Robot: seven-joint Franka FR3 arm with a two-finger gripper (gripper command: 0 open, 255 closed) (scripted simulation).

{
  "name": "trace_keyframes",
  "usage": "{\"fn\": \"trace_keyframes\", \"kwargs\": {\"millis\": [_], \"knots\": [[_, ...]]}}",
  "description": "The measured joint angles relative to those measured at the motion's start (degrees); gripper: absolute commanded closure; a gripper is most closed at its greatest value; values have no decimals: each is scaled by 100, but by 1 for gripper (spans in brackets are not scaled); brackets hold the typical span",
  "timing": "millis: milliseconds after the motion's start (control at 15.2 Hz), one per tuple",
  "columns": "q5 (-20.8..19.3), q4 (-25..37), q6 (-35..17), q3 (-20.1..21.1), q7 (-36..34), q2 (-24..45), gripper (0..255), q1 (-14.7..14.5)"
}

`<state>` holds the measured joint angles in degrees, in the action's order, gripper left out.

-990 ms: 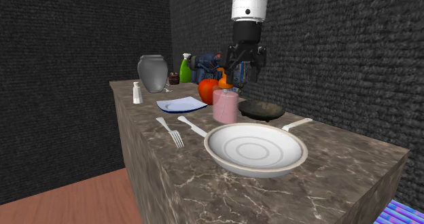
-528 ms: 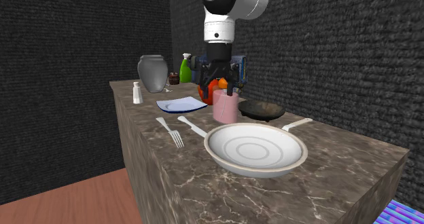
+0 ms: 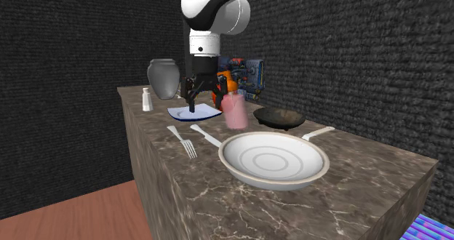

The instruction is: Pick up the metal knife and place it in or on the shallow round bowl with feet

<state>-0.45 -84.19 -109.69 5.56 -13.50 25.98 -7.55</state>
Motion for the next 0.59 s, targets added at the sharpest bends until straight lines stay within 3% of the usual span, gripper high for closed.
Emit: {"fn": "trace_keyframes", "kwargs": {"millis": [132,594], "knots": [[-29,138,-35,-33,-19,449,0,-6],[-41,-101,-388,-46,-34,696,0,-12]]}}
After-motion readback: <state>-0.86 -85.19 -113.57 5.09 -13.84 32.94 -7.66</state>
